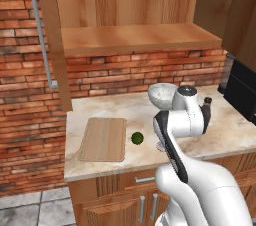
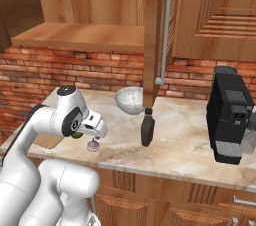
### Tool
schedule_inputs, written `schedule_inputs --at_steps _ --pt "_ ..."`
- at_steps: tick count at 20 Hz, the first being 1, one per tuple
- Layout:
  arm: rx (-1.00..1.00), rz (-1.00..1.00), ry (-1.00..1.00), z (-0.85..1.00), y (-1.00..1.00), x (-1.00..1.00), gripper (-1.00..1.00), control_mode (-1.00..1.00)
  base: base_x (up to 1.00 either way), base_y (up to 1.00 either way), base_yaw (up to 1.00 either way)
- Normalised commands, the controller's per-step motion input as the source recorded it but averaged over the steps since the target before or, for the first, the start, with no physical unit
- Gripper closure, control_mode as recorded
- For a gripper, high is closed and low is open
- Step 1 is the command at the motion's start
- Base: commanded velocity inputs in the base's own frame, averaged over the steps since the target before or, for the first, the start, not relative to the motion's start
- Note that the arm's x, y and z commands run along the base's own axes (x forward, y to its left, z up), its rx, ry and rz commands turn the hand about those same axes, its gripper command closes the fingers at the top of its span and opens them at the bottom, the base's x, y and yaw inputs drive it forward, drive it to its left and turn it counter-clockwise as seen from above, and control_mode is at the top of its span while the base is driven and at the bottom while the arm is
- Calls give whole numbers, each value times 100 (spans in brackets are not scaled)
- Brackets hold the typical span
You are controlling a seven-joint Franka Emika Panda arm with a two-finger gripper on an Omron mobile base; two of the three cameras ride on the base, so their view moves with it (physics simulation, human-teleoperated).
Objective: Open the cabinet. Place the bowl and condiment on the counter. Then place the lime and garlic on the cutting board.
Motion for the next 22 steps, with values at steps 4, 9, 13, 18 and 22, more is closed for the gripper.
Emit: schedule_inputs --at_steps 4,9,13,18,22 --pt "5 0 26 -75 6 23 -100 -100 0 0 0" --pt "2 0 16 -55 8 42 -100 -100 0 0 0" --pt "1 0 7 -38 0 41 -100 -100 0 0 0" --pt "0 0 8 -52 0 32 -100 -100 0 0 0" --pt "0 0 7 -48 0 22 -100 -100 0 0 0"
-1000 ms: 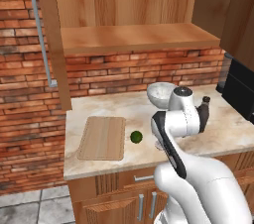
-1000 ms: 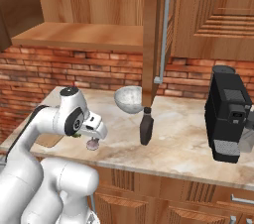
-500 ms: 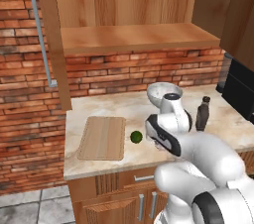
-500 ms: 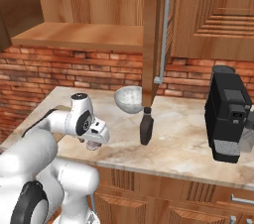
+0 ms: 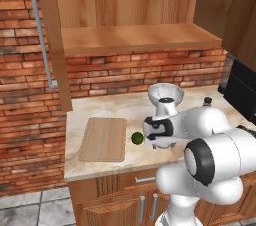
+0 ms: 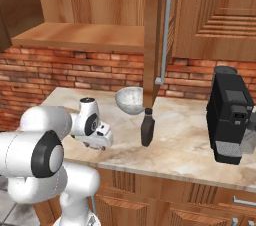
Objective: Open the cabinet. Place the bowl and condiment on the counter. Then place the lime and garlic on the cutting board.
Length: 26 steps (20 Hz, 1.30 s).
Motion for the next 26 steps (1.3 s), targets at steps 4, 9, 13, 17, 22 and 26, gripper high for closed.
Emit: schedule_inputs --at_steps 4,9,13,17,22,26 --pt "0 0 4 -14 1 -1 100 -100 0 0 0" --pt "0 0 -1 26 15 -25 100 -100 0 0 0" --pt "0 24 -11 58 82 18 100 -100 0 0 0" --pt "0 31 -11 62 100 62 100 -100 0 0 0" --pt "0 21 -4 39 94 68 100 -100 0 0 0" --pt "0 5 1 0 68 57 100 -100 0 0 0"
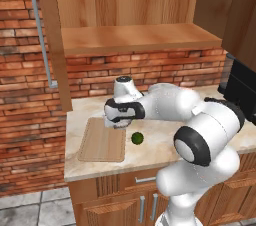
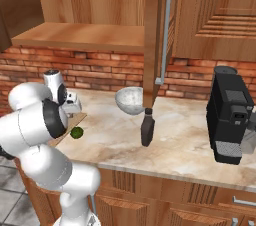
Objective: Open the cabinet. Place the bowl and condiment on the counter. Then place the lime and garlic on the cutting board.
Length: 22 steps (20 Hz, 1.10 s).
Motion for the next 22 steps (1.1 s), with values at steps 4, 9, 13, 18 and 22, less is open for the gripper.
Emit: schedule_inputs --at_steps 4,9,13,18,22 --pt "1 0 0 -13 33 22 100 -100 0 0 0" --pt "6 0 0 -46 21 26 100 -100 0 0 0" --pt "2 0 0 -34 33 39 100 -100 0 0 0" --pt "0 0 0 -9 22 27 -100 -100 0 0 0" --pt "0 -1 -4 3 0 1 -100 -100 0 0 0"
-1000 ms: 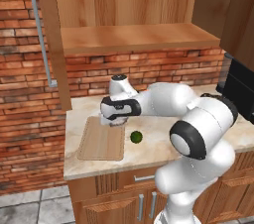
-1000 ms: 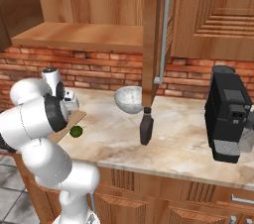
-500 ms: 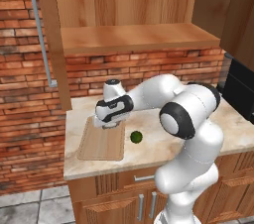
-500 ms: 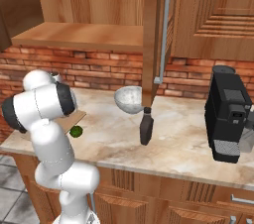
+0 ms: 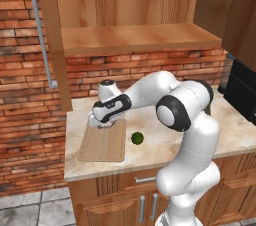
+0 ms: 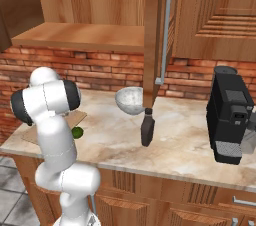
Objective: Open the cabinet. Place the bowl and condiment on the counter. Then place the lime and garlic on the cutting board.
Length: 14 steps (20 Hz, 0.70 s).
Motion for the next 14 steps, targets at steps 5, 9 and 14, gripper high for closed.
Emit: schedule_inputs --at_steps 5,9,14 --pt "1 -1 -12 20 -8 -23 -100 -100 0 0 0" --pt "4 -3 -14 26 -21 -53 -100 -100 0 0 0" --pt "17 -10 -4 20 -71 -88 -100 -100 0 0 0"
